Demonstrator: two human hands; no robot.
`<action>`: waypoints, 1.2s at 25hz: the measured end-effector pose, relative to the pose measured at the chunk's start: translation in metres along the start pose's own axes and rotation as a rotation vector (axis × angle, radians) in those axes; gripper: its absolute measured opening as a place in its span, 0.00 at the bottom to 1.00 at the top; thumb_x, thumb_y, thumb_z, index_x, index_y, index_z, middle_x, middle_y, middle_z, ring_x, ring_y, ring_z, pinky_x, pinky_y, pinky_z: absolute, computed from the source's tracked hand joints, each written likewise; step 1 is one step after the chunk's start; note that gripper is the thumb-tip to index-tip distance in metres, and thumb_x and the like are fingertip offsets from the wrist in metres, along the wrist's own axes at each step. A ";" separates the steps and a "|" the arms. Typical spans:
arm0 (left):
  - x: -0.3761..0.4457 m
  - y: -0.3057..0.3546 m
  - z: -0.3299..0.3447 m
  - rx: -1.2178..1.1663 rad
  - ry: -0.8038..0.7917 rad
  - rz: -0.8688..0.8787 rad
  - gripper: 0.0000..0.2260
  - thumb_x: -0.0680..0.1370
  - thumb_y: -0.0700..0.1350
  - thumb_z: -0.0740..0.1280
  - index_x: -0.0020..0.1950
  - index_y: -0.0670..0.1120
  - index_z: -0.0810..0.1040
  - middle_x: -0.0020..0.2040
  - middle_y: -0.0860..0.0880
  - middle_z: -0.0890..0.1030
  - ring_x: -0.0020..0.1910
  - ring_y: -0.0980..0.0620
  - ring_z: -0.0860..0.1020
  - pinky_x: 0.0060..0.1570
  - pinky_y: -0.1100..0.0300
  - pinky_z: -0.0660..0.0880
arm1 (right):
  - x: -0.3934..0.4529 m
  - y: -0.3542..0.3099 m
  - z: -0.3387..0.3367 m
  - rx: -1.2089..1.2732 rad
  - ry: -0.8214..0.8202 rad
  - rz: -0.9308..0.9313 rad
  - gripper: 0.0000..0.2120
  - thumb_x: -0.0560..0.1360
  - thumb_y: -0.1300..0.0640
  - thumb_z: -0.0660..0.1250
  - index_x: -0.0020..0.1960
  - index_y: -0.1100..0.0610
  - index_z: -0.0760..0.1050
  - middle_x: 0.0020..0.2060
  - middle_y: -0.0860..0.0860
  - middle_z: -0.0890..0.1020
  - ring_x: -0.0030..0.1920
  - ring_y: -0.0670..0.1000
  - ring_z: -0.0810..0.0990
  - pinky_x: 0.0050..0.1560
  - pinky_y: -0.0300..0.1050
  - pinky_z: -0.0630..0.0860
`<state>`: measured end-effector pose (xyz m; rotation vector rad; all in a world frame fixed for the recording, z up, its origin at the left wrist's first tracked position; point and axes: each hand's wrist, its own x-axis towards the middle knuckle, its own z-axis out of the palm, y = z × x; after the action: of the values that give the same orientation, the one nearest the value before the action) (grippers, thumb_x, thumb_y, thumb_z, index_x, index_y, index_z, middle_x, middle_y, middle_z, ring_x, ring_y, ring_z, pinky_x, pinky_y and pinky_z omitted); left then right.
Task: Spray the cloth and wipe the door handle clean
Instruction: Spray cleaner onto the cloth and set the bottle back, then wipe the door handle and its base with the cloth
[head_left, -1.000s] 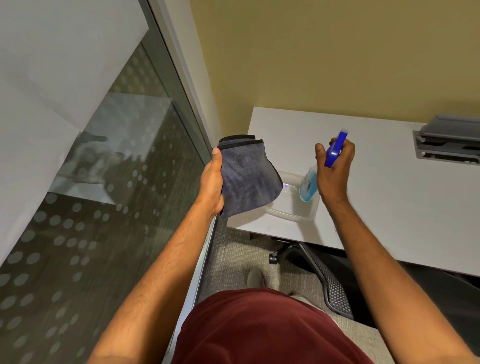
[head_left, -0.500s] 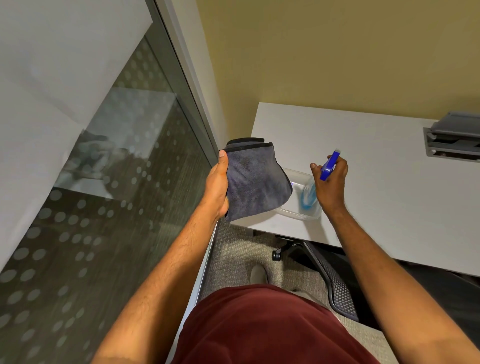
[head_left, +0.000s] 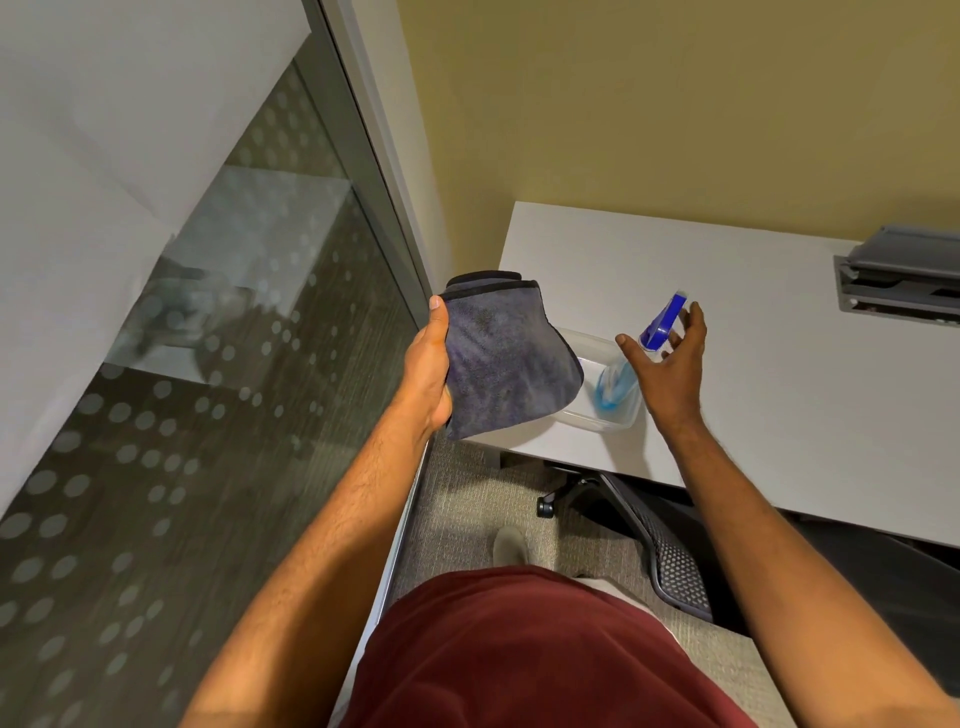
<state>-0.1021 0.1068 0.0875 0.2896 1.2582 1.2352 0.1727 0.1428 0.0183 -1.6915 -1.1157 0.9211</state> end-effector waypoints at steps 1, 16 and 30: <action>-0.003 0.000 -0.001 -0.014 -0.006 -0.003 0.23 0.86 0.61 0.60 0.64 0.44 0.83 0.61 0.43 0.87 0.64 0.42 0.84 0.67 0.43 0.80 | -0.008 -0.006 -0.002 -0.008 0.065 -0.017 0.44 0.76 0.49 0.77 0.82 0.54 0.55 0.79 0.53 0.64 0.75 0.52 0.68 0.66 0.37 0.72; -0.169 -0.051 -0.079 0.095 -0.097 0.166 0.09 0.84 0.44 0.70 0.61 0.41 0.84 0.57 0.40 0.87 0.57 0.44 0.86 0.60 0.52 0.83 | -0.172 -0.045 0.020 0.423 -0.949 0.292 0.24 0.71 0.36 0.77 0.63 0.44 0.83 0.62 0.50 0.85 0.64 0.52 0.83 0.58 0.44 0.82; -0.414 -0.188 -0.137 -0.018 0.079 0.157 0.11 0.83 0.47 0.69 0.59 0.41 0.84 0.54 0.41 0.87 0.53 0.46 0.86 0.60 0.51 0.82 | -0.385 0.030 -0.088 0.457 -1.447 0.841 0.35 0.55 0.48 0.89 0.59 0.60 0.86 0.61 0.61 0.85 0.60 0.60 0.85 0.56 0.54 0.83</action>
<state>-0.0387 -0.3626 0.1249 0.3344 1.3109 1.4035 0.1373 -0.2490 0.0610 -0.8869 -0.7707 2.9146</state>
